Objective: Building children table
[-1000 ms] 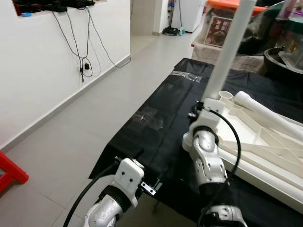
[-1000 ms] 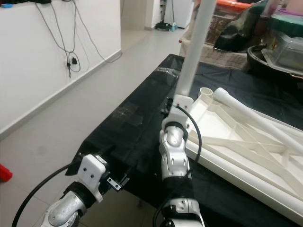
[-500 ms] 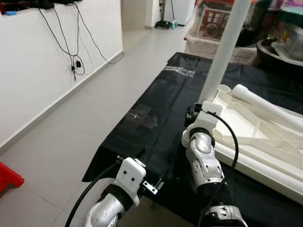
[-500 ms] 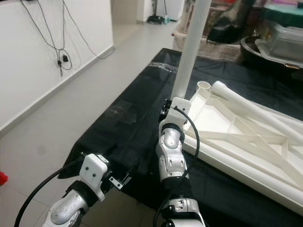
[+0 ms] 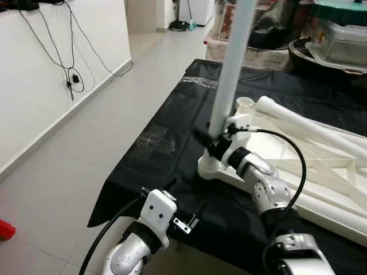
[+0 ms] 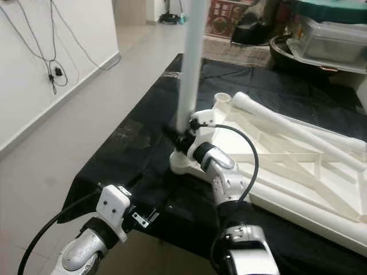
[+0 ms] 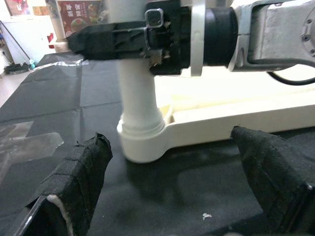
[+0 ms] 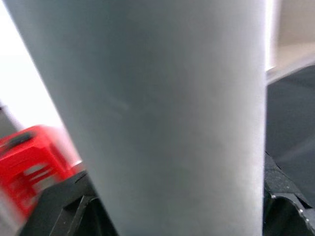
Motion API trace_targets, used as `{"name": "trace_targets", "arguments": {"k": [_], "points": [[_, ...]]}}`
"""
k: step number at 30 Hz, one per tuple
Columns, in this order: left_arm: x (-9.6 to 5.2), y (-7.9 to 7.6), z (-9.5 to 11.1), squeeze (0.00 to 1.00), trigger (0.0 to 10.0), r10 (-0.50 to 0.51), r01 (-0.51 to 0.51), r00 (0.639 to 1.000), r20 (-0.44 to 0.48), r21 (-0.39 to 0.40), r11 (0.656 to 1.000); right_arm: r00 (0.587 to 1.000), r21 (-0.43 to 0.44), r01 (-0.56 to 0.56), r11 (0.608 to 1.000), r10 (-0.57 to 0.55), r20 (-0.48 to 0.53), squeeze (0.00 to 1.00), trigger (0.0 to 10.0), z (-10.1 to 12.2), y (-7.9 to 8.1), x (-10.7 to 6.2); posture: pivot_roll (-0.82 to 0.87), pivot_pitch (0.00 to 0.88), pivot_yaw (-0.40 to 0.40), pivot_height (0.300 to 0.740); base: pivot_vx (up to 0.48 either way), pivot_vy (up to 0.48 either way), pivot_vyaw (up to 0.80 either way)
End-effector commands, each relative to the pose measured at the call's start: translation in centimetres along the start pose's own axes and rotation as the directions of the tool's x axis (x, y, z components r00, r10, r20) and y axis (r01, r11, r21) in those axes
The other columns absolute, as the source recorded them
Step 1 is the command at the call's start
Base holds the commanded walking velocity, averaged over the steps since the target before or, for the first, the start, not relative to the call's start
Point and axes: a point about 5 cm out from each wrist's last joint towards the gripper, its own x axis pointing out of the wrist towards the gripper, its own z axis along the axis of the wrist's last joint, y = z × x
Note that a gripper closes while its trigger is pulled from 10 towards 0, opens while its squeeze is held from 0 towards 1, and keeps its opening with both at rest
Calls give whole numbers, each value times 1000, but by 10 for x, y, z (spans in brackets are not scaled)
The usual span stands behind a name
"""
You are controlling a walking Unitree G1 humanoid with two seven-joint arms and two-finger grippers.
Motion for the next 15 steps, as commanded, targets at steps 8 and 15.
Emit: {"name": "trace_targets", "arguments": {"k": [8,15], "points": [[-3,-2,-4,0,10000,-7,6,1000,-26,-9,1000,881,77,-457,886,463,-100,0,10000,-9,37,21,124,117,-52,740,0,0,0],[-5,-3,-4,0,10000,-9,8,1000,-29,-13,1000,762,113,-633,766,642,-90,0,10000,-6,51,28,134,110,-58,740,0,0,0]]}}
